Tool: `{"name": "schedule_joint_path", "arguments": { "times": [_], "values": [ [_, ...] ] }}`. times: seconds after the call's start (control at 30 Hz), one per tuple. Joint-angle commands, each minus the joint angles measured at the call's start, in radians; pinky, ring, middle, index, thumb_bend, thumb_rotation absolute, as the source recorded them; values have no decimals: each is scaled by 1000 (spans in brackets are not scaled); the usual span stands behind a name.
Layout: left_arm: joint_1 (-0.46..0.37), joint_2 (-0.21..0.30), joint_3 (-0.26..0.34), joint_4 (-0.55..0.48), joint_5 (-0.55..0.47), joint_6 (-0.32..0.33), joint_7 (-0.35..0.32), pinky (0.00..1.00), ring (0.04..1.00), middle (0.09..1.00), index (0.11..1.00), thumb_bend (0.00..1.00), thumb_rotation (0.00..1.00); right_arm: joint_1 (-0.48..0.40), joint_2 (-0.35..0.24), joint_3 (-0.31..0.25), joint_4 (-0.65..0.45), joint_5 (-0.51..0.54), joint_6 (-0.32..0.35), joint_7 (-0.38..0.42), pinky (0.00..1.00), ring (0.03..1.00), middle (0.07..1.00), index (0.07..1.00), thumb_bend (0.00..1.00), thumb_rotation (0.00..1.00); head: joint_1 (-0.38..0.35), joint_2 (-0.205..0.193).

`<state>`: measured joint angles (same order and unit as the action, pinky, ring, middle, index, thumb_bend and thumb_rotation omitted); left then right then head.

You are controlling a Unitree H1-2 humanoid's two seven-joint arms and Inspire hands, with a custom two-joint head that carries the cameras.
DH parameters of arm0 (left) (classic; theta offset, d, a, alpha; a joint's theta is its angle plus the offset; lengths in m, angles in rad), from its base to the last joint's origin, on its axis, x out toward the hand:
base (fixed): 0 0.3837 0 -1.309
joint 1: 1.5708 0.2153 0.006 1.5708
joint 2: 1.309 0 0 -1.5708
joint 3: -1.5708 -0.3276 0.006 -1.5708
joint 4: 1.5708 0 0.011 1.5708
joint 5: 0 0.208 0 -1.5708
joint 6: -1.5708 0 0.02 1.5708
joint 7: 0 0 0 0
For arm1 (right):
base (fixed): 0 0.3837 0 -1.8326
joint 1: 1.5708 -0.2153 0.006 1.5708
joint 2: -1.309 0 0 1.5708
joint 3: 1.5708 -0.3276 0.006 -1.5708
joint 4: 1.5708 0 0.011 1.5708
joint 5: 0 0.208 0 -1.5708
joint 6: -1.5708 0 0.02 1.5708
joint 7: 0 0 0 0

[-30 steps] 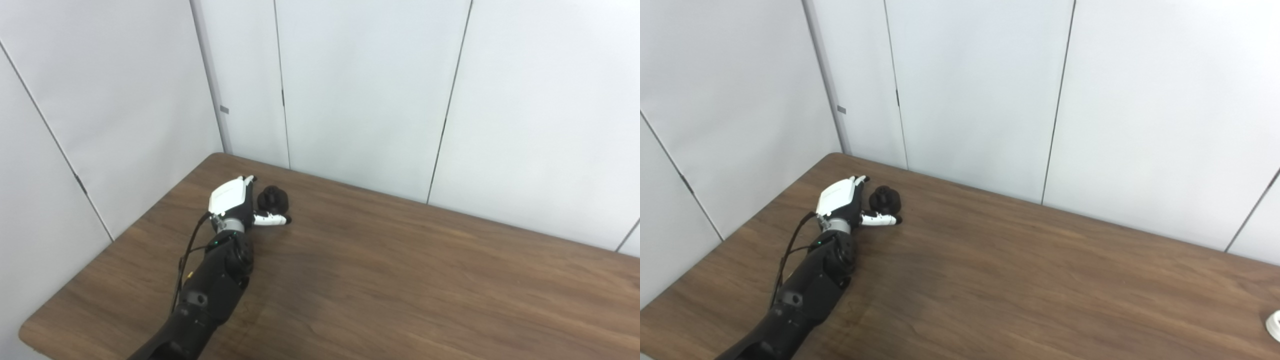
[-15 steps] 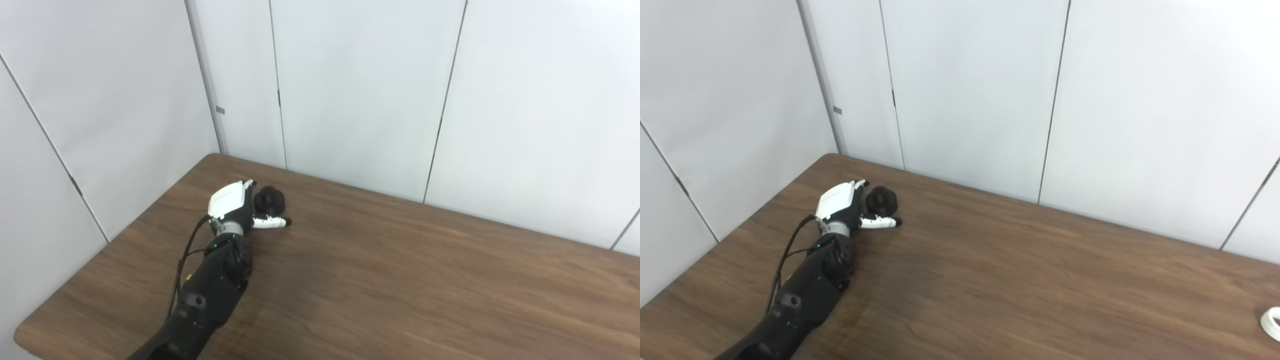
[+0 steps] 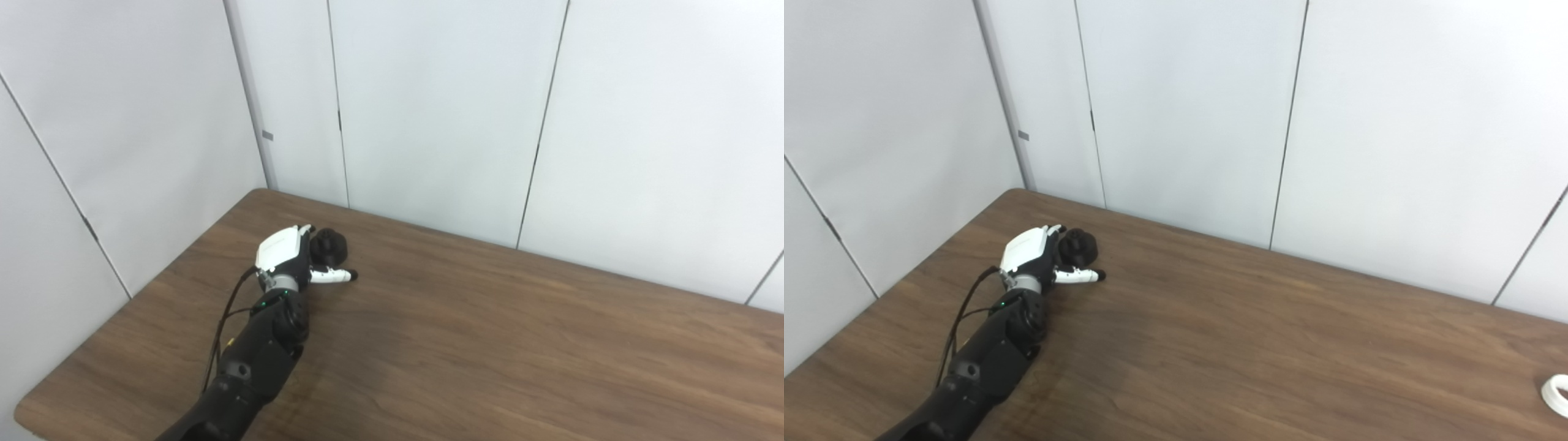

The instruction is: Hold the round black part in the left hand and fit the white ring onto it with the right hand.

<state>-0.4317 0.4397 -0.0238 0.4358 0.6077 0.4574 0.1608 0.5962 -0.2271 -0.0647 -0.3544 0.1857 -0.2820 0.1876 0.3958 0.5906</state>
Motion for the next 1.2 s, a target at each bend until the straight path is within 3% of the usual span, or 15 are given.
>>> {"name": "schedule_joint_path", "arguments": {
  "times": [0.0, 0.07, 0.13, 0.2, 0.37, 0.77, 0.97, 1.17],
  "values": [
    [-43, 23, 14, 3, 4, -18, 65, 1000, 964, 948, 751, 837, 242, 27, -13, -4, -12, 1, 7, 6, 1000, 1000, 1000, 1000, 741, 996, -1, 1],
    [-46, 17, 22, 17, -4, -37, 98, 1000, 948, 928, 681, 802, 170, 28, -14, -5, -10, -1, 3, 7, 1000, 1000, 1000, 1000, 740, 994, -1, 1],
    [-51, 6, 40, 36, -23, -66, 139, 1000, 937, 901, 528, 578, 83, 28, -13, -6, -9, -6, 0, 6, 1000, 1000, 1000, 1000, 748, 999, -1, -1],
    [-58, -2, 50, 55, -41, -90, 166, 1000, 927, 876, 492, 528, 61, 30, -12, -6, -12, -12, 3, 5, 1000, 1000, 1000, 1000, 756, 1000, -4, 0],
    [-68, -4, 46, 78, -61, -121, 193, 1000, 904, 845, 482, 515, 50, 31, -10, -4, -9, -7, -6, 7, 1000, 1000, 1000, 1000, 744, 999, -8, 1],
    [-54, 9, 18, 65, -79, -174, 173, 1000, 892, 834, 480, 515, 50, 25, -5, -1, -19, -5, 6, 2, 1000, 1000, 1000, 1000, 764, 1000, -20, 10],
    [-33, 2, 4, 42, -96, -239, 156, 1000, 882, 829, 479, 518, 52, 20, 2, 2, -20, 2, 17, -2, 1000, 1000, 1000, 1000, 797, 986, -37, 20],
    [3, -3, -49, -19, -87, -320, 131, 1000, 872, 827, 478, 517, 50, 15, 18, 11, -56, -17, 55, -17, 1000, 1000, 1000, 1000, 827, 987, -61, 31]
  ]
}}
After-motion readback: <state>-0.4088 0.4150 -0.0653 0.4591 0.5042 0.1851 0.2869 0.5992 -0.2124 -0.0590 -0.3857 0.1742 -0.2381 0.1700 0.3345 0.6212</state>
